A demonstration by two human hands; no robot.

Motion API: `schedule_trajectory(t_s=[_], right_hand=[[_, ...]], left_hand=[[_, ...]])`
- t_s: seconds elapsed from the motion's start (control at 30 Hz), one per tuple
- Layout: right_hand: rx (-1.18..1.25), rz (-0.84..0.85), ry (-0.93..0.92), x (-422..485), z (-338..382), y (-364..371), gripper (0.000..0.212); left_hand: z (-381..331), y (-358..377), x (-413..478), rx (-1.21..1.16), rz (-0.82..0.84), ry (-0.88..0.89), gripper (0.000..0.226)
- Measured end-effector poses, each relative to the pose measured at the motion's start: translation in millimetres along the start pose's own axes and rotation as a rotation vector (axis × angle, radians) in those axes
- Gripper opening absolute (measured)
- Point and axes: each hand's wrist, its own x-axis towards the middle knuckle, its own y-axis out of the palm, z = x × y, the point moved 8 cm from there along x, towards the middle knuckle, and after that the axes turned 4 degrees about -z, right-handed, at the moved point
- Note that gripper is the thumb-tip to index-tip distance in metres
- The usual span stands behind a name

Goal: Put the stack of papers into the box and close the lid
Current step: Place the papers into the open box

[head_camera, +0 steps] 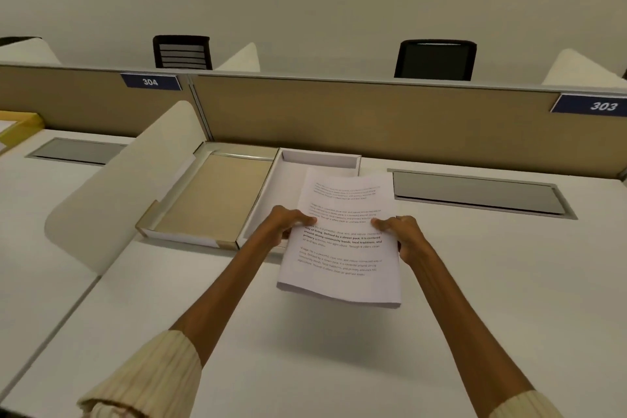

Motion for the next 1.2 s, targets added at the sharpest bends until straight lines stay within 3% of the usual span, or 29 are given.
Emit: schedule_trajectory(t_s=[0.1,0.27,0.33,0.57,0.97,1.2], right_hand=[[0.014,-0.019,0.017,19,8,33,0.031],[-0.013,-0.004,0.011,38,28,54,0.038],[-0.043,-0.088,0.052,101,38,98,0.039],[-0.126,-0.119,0.09,119,32,108,0.048],[-0.248,-0.192,0.109,158,5,127,0.045],[-0.3,-0.238,0.113,166,0,129,0.036]], left_hand=[[-12,-27,28,-0.019,-0.021,0.011,0.03],[-29,-41,37,-0.106,-0.083,0.049,0.037],[-32,-71,116,-0.136,-0.068,-0.025,0.04],[-26,-71,131,-0.092,-0.133,-0.035,0.05],[0,-71,168,0.003,-0.293,-0.064,0.047],[-6,-66,170,0.109,-0.331,0.06,0.04]])
